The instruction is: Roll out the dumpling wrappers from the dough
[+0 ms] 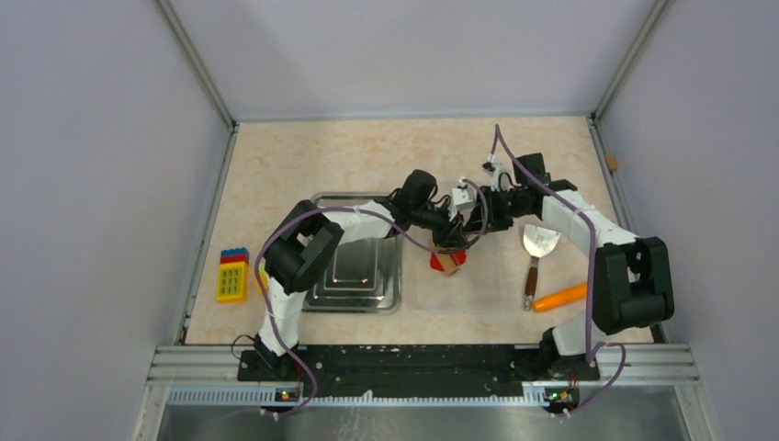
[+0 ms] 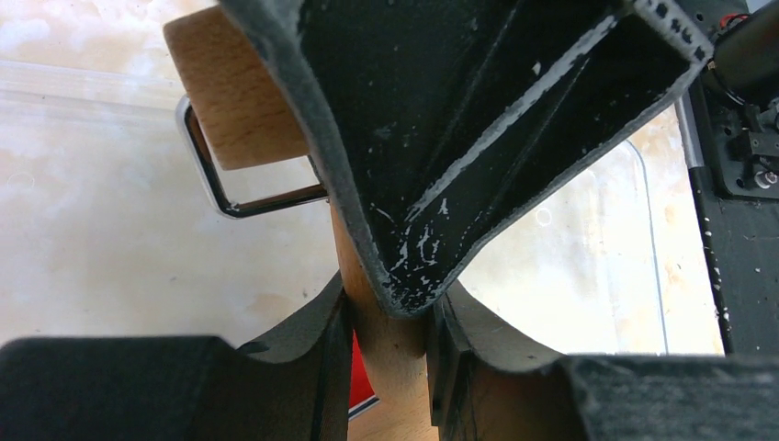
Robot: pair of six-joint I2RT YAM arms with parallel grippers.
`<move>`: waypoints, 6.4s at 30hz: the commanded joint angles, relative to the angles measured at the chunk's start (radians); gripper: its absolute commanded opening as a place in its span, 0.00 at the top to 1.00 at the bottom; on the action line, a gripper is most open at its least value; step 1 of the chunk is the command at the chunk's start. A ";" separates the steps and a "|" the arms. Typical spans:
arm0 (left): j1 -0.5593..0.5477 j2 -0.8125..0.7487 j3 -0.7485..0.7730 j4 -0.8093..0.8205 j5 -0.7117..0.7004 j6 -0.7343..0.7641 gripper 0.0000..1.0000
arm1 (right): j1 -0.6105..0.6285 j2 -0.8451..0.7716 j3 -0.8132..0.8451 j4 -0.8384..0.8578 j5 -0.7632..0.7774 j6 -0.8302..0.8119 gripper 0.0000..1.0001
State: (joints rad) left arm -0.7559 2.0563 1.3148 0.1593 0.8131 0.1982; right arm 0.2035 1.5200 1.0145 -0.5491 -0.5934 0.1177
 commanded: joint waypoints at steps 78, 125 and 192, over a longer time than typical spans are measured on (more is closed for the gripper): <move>-0.079 0.250 0.348 0.313 -0.126 -0.303 1.00 | -0.082 -0.040 0.285 -0.295 0.344 -0.175 1.00; -0.001 -0.028 -0.100 0.019 -0.074 -0.063 1.00 | 0.133 -0.042 -0.045 -0.016 0.184 -0.163 1.00; -0.077 0.192 0.049 0.198 -0.082 -0.112 1.00 | 0.081 -0.138 -0.055 -0.086 0.394 -0.300 1.00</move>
State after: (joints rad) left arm -0.8047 2.1605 1.3689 0.4374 0.8112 0.1226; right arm 0.2546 1.3758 1.0180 -0.5808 -0.2951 -0.0315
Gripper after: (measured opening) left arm 0.327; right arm 0.341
